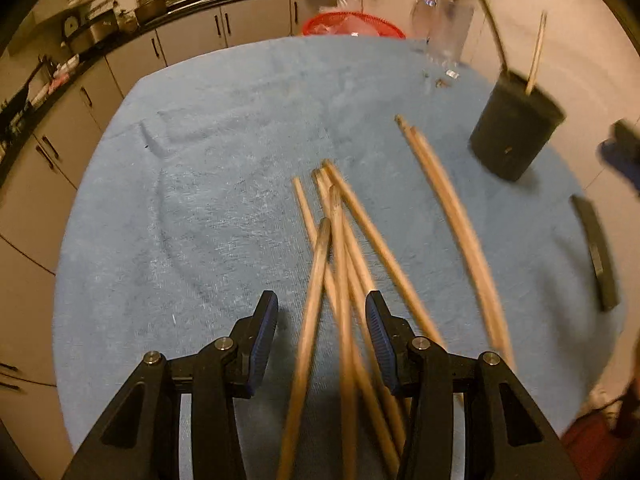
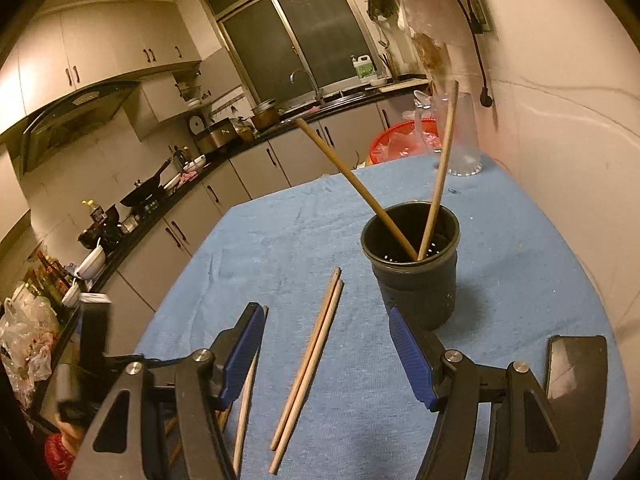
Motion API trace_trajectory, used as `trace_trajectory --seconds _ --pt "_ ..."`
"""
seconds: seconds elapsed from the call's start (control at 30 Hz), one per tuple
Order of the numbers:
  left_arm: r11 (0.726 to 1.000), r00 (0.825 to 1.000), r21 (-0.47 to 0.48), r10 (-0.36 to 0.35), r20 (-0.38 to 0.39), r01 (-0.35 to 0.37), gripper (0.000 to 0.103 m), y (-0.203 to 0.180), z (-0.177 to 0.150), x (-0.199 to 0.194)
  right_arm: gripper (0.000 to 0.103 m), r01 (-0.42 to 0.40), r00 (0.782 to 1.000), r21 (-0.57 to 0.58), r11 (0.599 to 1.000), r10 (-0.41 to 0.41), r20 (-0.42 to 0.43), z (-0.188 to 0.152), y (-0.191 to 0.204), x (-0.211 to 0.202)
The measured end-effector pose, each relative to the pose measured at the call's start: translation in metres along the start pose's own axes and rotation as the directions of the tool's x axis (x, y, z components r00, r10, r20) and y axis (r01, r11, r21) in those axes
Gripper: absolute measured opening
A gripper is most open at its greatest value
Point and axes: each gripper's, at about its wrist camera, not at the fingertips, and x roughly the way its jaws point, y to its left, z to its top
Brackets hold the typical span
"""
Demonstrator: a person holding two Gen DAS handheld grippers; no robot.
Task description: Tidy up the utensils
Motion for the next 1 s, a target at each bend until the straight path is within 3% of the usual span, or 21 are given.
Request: trace_trajectory --seconds 0.17,0.4,0.5,0.77,0.83,0.87,0.9,0.93,1.0 --pt "0.986 0.999 -0.161 0.031 -0.022 -0.034 0.047 0.039 0.003 0.012 0.069 0.015 1.000 -0.028 1.000 -0.015 -0.009 0.005 0.007 0.002" --pt "0.926 0.999 -0.375 -0.043 0.006 0.042 0.047 0.106 -0.004 0.003 0.069 0.006 0.999 -0.042 0.999 -0.008 -0.050 0.005 0.018 0.017" --pt "0.917 1.000 -0.398 -0.031 -0.005 0.026 0.042 0.116 -0.009 0.005 0.069 0.004 0.998 -0.046 0.999 -0.007 -0.065 0.004 0.022 0.023" --pt "0.932 0.999 -0.361 -0.040 -0.006 0.035 0.042 0.120 0.008 0.009 0.069 0.005 0.997 -0.054 0.999 -0.009 -0.083 0.004 0.029 0.027" --pt "0.920 0.998 -0.388 -0.056 -0.006 0.049 0.041 0.128 0.014 0.014 0.069 0.006 0.995 -0.044 0.999 -0.010 -0.096 0.004 0.028 0.029" --pt "0.917 0.998 -0.397 -0.057 -0.007 0.049 0.037 0.128 0.013 0.014 0.069 0.006 0.995 -0.032 0.999 -0.009 -0.104 0.004 0.026 0.031" --pt "0.912 0.999 -0.409 -0.048 -0.015 0.038 0.020 0.130 0.016 0.015 0.068 0.007 0.994 -0.020 1.000 -0.009 -0.112 0.005 0.024 0.031" --pt "0.906 0.999 -0.422 -0.044 -0.024 0.030 0.011 0.131 0.018 0.017 0.068 0.008 0.993 -0.007 1.000 -0.008 -0.121 0.006 0.021 0.033" --pt "0.898 0.999 -0.438 -0.049 -0.021 0.035 0.007 0.133 0.014 0.017 0.067 0.016 0.991 0.019 1.000 -0.014 -0.135 0.010 0.015 0.036"
